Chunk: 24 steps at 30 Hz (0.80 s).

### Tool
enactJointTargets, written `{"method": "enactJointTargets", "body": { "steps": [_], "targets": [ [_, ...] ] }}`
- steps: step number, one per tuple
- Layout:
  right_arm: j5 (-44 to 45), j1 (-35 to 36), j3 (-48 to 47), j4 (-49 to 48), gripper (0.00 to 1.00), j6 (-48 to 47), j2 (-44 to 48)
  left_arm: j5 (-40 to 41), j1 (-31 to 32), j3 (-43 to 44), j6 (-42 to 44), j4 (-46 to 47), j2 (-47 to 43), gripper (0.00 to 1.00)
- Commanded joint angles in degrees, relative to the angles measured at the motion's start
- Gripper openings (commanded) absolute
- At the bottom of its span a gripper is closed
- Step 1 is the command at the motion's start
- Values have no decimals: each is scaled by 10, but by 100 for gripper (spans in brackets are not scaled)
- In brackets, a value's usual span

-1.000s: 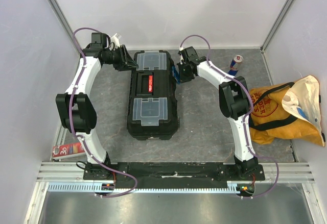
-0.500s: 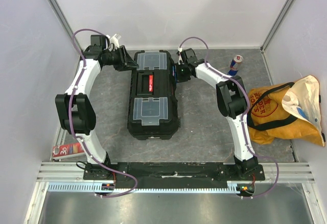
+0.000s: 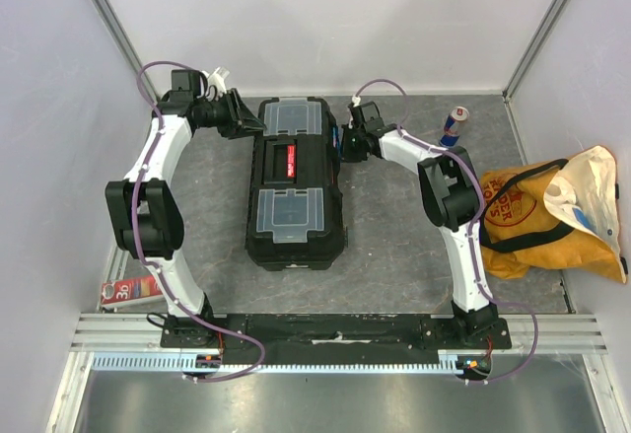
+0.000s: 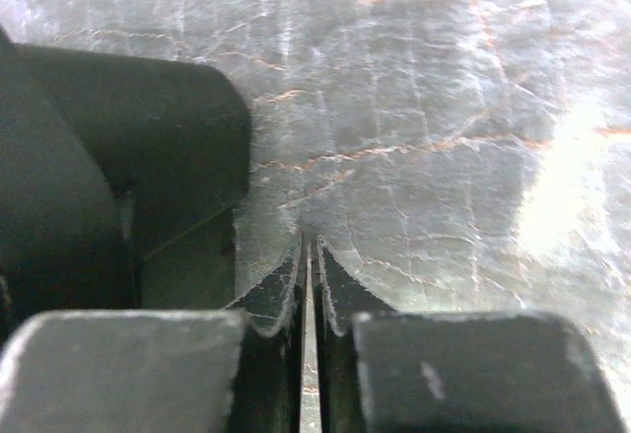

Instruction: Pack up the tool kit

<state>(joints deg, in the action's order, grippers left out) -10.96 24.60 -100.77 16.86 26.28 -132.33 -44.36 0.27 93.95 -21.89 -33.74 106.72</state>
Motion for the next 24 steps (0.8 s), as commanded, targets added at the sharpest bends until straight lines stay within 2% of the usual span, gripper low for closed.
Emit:
{"method": "enactJointTargets", "body": {
  "steps": [1,6,9,13,20,24],
  "targets": [
    [84,32,17,-13,19,65,66,44,32,6,-32,-57,18,44],
    [182,-5,43,42,60,81,144,90,14,62,-32,-57,-14,62],
    [200,-10,72,48,72,82,196,107,14,64,-28,-47,-42,66],
    [182,-10,114,48,78,73,267,117,14,19,-25,-27,-91,68],
    [61,-11,186,32,81,48,352,105,17,-88,-5,-17,-179,71],
    [9,-8,231,11,82,50,390,141,61,-119,48,-63,-207,75]
  ]
}}
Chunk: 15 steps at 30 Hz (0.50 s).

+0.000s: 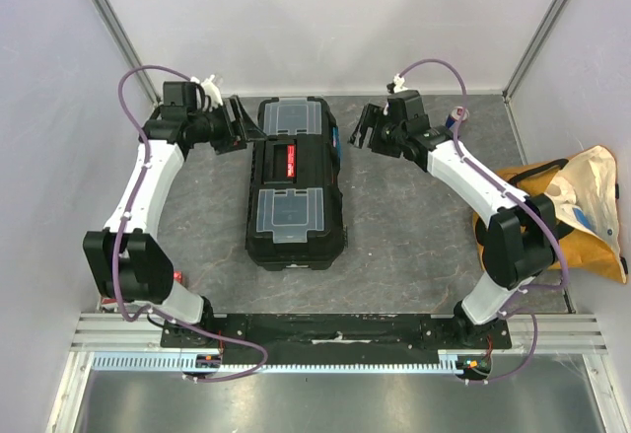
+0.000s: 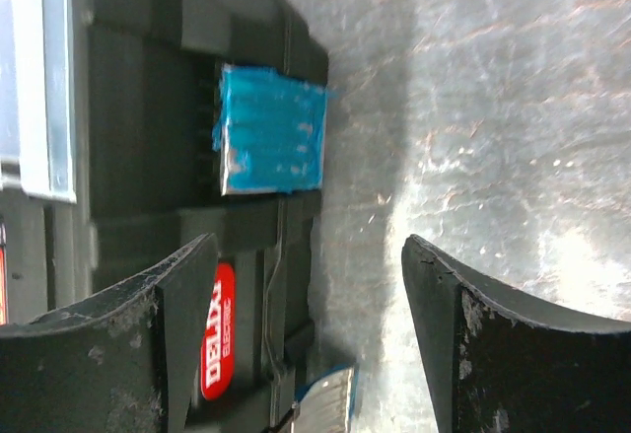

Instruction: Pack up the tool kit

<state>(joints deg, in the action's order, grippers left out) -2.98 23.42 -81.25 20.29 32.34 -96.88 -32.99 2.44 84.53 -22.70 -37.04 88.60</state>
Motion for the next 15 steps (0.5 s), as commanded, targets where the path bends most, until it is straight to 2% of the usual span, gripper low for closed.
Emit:
{"method": "enactJointTargets", "body": {
  "steps": [1,5,12,15],
  "targets": [
    [-75,5,42,-27,82,-9,42,44,51,-30,67,-41,-28,76],
    [-79,7,67,-30,82,-3,61,92,85,-56,70,-49,-40,76],
    [-78,7,107,-32,81,9,78,189,139,-50,98,-76,-21,75],
    [-73,7,126,-33,81,16,85,214,148,-39,107,-93,2,65]
  ]
}}
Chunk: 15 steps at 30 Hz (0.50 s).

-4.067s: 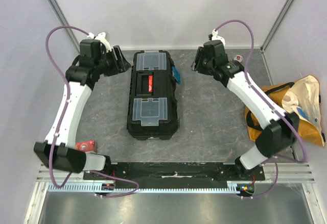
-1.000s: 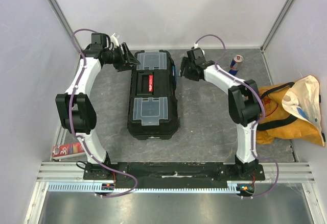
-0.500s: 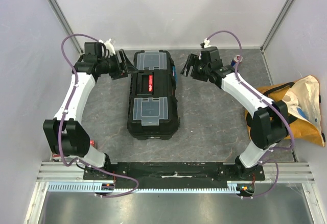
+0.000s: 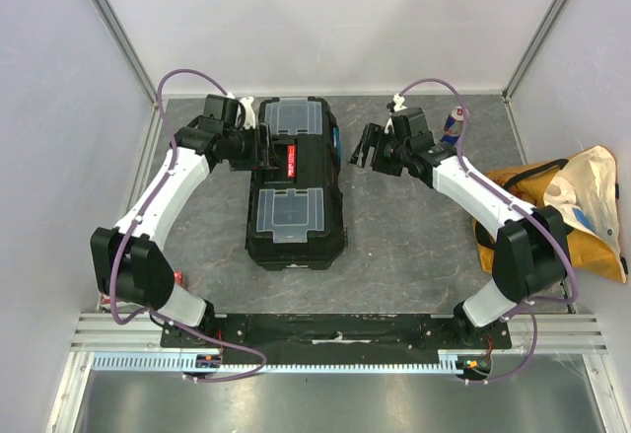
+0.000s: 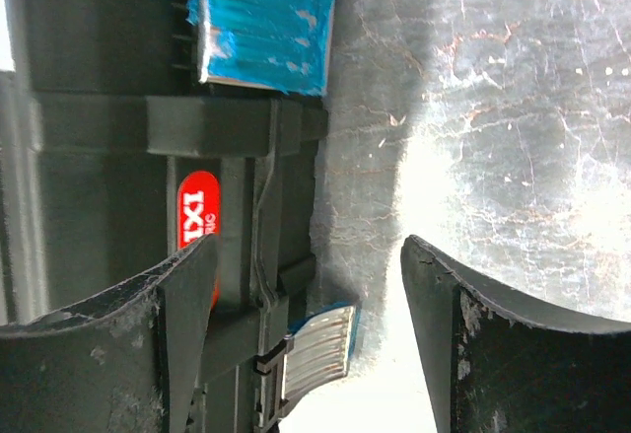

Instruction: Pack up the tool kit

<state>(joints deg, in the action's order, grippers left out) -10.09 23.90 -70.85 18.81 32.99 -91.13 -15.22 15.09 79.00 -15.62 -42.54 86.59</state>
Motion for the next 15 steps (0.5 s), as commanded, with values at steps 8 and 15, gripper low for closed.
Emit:
{"method": "enactJointTargets", "body": {
  "steps": [8,15],
  "targets": [
    [-12,-3,75,-38,79,43,15,76,20,67,-1,-25,81,40],
    [-47,-32,123,-75,68,86,-18,28,-2,147,-56,-2,161,28]
  ]
}}
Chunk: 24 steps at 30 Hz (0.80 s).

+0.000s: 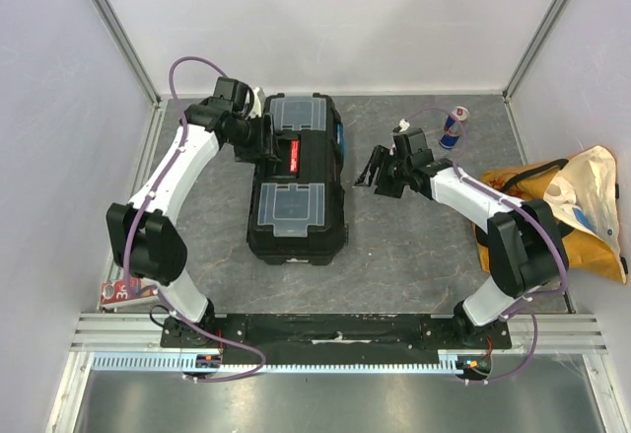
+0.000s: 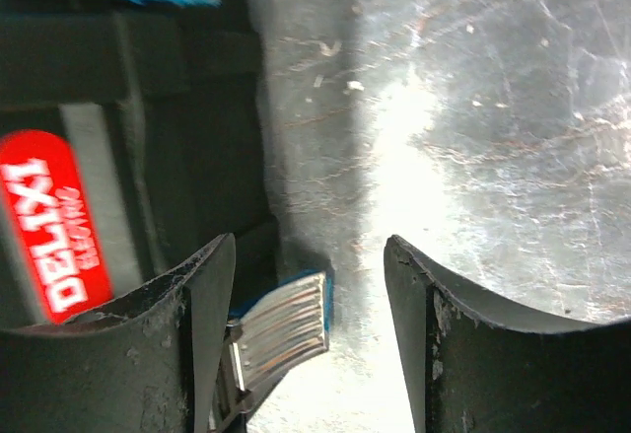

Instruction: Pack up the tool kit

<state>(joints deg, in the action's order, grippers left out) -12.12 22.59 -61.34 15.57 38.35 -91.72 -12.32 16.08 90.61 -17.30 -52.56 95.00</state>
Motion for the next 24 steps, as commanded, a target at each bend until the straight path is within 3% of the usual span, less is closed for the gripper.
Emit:
{"method": "enactJointTargets", "body": {
  "steps": [1,6,10,16,20,24],
  "targets": [
    [-33,-23,38,-53,68,39,-12,-11,-19,38,-51,102,86,26],
    [-62,-39,60,-108,68,88,-12,-49,-63,54,-113,130,116,14],
    [-70,-40,60,-137,68,139,-29,-53,-89,63,-157,154,138,11],
    [-98,-47,75,-199,75,300,-61,-44,-111,66,-221,190,151,5],
    [-111,-47,107,-270,81,440,-58,-49,-111,63,-239,205,148,4],
    [-112,-47,143,-332,84,527,-51,-52,-110,64,-223,205,144,14]
  ]
}}
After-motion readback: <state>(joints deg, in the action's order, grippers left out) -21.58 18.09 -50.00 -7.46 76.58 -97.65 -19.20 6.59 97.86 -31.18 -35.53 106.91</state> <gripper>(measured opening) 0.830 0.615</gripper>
